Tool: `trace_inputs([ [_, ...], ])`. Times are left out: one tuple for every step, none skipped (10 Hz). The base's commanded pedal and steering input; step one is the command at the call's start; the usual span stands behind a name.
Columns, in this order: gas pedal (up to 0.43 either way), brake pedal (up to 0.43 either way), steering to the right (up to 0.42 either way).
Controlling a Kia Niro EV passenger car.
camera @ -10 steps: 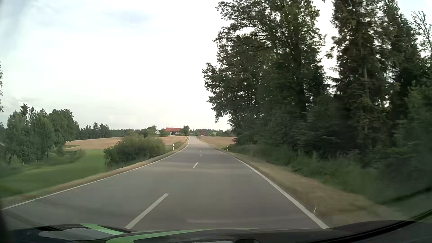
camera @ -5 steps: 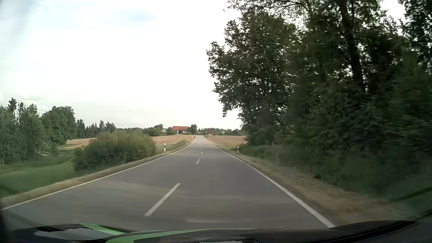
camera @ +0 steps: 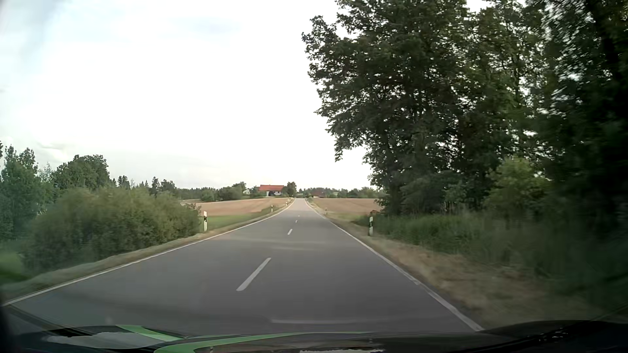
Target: Follow the waypoints while adhering to traffic rules and regulations
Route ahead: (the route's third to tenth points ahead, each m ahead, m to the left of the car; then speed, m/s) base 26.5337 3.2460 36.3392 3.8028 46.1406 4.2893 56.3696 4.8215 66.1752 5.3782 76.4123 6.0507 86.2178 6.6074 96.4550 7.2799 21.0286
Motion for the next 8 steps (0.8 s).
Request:
trace_inputs([
  [0.138,0.0,-0.017],
  [0.138,0.0,-0.016],
  [0.138,0.0,-0.016],
  [0.138,0.0,-0.015],
  [0.138,0.0,-0.014],
  [0.138,0.0,-0.013],
  [0.138,0.0,-0.013],
  [0.138,0.0,-0.011],
])
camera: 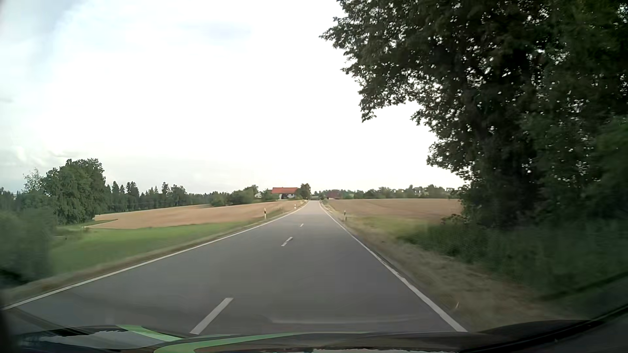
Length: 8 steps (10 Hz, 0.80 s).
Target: Follow the waypoints while adhering to traffic rules and regulations
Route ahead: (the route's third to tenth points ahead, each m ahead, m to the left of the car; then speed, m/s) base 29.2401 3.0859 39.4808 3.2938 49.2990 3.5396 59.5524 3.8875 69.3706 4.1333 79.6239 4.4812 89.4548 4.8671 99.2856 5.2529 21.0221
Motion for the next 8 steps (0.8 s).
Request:
trace_inputs([
  [0.138,0.0,-0.011],
  [0.138,0.0,-0.01],
  [0.138,0.0,-0.01],
  [0.138,0.0,-0.01],
  [0.138,0.0,-0.009],
  [0.138,0.0,-0.009],
  [0.138,0.0,-0.008],
  [0.138,0.0,-0.007],
])
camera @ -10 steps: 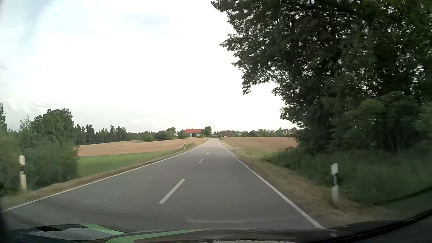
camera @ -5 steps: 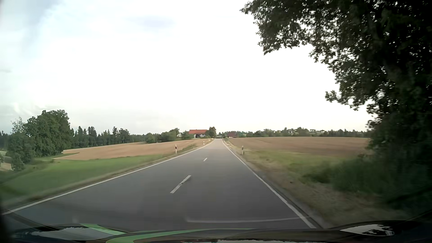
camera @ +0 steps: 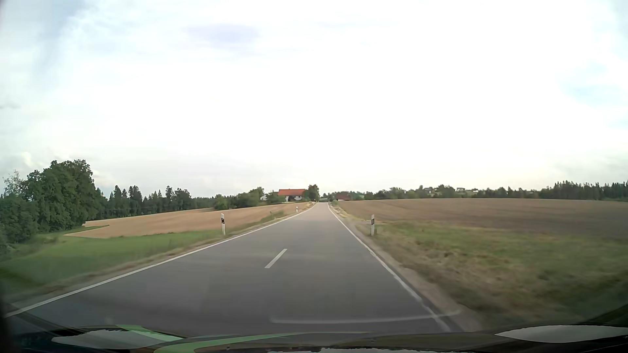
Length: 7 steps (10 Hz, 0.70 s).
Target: Follow the waypoints while adhering to traffic rules and regulations
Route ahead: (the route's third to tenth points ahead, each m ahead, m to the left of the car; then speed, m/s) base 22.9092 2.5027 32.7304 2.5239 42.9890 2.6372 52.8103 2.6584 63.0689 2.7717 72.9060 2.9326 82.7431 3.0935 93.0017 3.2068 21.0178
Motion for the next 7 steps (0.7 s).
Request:
trace_inputs([
  [0.138,0.0,-0.006],
  [0.138,0.0,-0.006],
  [0.138,0.0,-0.005],
  [0.138,0.0,-0.005],
  [0.138,0.0,-0.005],
  [0.138,0.0,-0.005],
  [0.138,0.0,-0.005],
])
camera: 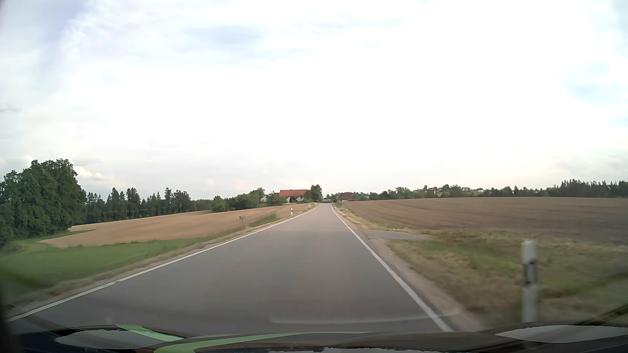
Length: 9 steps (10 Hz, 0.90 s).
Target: Follow the waypoints while adhering to traffic rules and regulations
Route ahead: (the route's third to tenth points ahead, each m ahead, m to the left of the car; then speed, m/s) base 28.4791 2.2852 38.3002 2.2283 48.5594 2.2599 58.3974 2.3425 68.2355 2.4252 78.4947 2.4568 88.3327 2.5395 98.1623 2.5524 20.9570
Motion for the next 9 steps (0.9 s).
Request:
trace_inputs([
  [0.138,0.0,-0.004],
  [0.138,0.0,-0.003],
  [0.138,0.0,0.0],
  [0.138,0.0,0.001],
  [0.138,0.0,0.001],
  [0.138,0.0,0.001],
  [0.138,0.0,0.001],
  [0.138,0.0,0.0],
  [0.138,0.0,0.0],
])
